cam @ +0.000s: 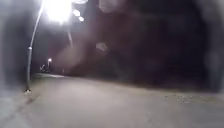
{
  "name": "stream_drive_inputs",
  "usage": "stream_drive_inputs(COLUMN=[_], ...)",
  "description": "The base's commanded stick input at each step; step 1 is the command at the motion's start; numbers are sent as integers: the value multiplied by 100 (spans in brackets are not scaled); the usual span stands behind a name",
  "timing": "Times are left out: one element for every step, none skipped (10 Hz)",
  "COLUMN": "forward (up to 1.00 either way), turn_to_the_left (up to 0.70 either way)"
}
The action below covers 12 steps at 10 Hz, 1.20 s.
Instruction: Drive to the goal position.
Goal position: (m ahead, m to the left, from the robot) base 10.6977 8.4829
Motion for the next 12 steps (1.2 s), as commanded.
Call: stream_drive_inputs(forward=[0,0,0,0,0,54,100,100,100,100,100,100], turn_to_the_left=[0,0,16,70,99,68,40,40,40,40,40,40])
